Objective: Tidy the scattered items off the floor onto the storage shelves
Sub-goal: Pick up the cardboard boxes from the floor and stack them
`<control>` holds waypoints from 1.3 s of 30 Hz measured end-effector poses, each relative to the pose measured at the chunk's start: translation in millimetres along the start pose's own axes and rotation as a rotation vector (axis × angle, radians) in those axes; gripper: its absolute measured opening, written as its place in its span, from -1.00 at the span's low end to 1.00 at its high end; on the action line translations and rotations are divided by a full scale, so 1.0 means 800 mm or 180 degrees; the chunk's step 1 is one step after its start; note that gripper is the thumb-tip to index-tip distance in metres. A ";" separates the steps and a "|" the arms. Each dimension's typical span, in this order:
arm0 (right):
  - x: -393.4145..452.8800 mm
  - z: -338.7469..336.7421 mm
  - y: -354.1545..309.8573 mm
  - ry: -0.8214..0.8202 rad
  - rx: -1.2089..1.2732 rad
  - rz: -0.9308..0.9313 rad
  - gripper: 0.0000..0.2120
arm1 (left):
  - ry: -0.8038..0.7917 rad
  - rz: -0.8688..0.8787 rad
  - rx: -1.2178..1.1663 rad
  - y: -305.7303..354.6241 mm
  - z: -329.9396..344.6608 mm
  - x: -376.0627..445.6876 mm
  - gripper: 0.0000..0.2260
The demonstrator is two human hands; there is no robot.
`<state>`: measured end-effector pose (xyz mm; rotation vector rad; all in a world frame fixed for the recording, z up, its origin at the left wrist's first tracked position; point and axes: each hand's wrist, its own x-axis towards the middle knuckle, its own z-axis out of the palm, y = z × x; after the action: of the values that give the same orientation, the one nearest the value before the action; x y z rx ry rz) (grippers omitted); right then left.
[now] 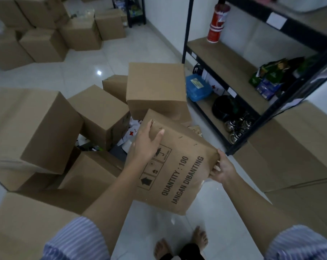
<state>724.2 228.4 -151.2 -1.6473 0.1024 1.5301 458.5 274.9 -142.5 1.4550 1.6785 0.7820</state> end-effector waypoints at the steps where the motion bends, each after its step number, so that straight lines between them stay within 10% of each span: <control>1: -0.009 -0.006 -0.003 0.0015 0.0063 -0.0010 -0.59 | 0.0003 0.0033 0.0029 0.013 0.002 -0.002 -0.31; 14: -0.111 -0.131 -0.155 0.0950 -0.0092 -0.1591 -0.55 | 0.0199 0.0674 -0.0242 0.217 0.073 -0.051 -0.54; 39: -0.406 -0.646 -0.266 0.3463 0.0087 -0.3018 -0.63 | -0.1153 0.0900 -0.1725 0.539 0.451 -0.343 -0.35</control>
<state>1169.2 -112.8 169.7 -1.9041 -0.0785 -0.1306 1004.5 61.0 75.7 1.3504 0.9071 0.9658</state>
